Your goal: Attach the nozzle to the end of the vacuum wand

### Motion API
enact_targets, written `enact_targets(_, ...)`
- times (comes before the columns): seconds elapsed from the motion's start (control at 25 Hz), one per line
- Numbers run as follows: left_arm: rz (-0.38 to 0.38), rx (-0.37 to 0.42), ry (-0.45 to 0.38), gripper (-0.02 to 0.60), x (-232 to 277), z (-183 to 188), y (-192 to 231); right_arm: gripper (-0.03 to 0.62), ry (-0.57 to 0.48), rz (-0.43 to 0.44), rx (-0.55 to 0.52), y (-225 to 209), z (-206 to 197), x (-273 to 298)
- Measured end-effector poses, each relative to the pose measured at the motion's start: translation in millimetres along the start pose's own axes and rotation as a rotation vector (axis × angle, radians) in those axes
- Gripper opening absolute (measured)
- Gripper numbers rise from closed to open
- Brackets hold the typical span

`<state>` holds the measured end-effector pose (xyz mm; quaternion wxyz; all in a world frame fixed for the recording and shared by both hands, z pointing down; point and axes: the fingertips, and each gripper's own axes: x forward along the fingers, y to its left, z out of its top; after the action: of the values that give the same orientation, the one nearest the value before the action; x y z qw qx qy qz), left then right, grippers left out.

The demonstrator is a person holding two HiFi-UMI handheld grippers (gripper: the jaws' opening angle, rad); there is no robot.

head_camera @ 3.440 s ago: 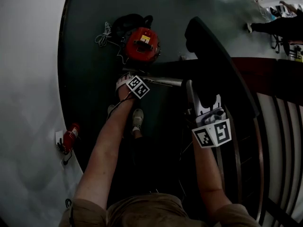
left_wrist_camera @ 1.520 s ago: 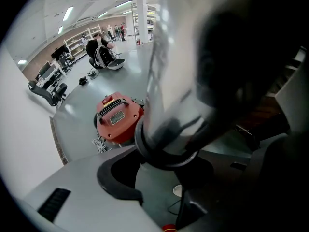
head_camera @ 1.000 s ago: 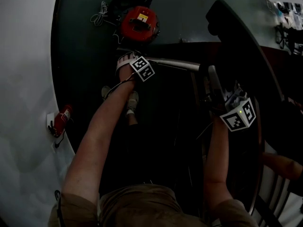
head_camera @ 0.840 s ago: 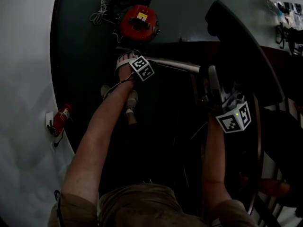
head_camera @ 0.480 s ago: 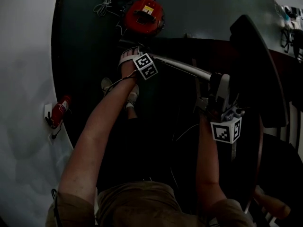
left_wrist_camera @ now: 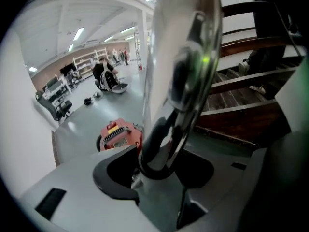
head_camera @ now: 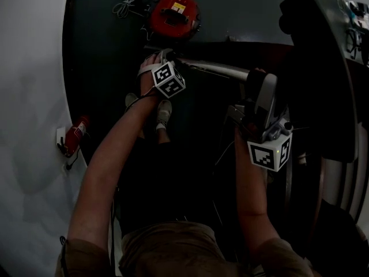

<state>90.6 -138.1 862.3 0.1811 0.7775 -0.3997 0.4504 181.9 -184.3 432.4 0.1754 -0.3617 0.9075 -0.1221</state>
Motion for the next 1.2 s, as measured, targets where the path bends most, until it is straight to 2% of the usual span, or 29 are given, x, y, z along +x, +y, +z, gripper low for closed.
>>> enact_targets(0.16,0.032,0.121,-0.219,0.207,-48.0,63.1,-2.8,0.187,-0.006,0.054,-0.013,11.3,-6.1,6.1)
enact_targets(0.24,0.051,0.164,-0.286,0.207,-67.5,88.6,-3.4,0.187,0.005,0.082,-0.027,16.7,-9.0,8.1)
enact_targets(0.36,0.044,0.139,-0.332,0.182,-81.3,104.8,-2.4,0.187,0.027,0.108,-0.056,24.6,-12.9,8.6)
enact_targets(0.4,0.033,0.112,-0.340,0.120,-81.4,104.4,-1.9,0.187,0.036,0.109,-0.061,26.0,-14.4,7.6)
enact_targets(0.44,0.025,0.097,-0.341,0.097,-80.9,103.1,-2.1,0.187,0.046,0.108,-0.061,26.4,-15.6,6.0)
enact_targets(0.68,0.045,0.226,-0.281,0.089,-71.8,106.0,-12.7,0.187,0.171,0.114,-0.036,15.2,-17.1,-0.1)
enact_targets(1.0,0.063,0.208,-0.250,0.087,-68.3,104.8,-0.1,0.184,0.460,0.137,-0.005,15.3,-32.2,17.0)
enact_targets(1.2,0.058,0.220,-0.248,0.087,-69.6,105.8,-1.1,0.183,0.557,0.092,0.055,13.6,-37.0,25.8)
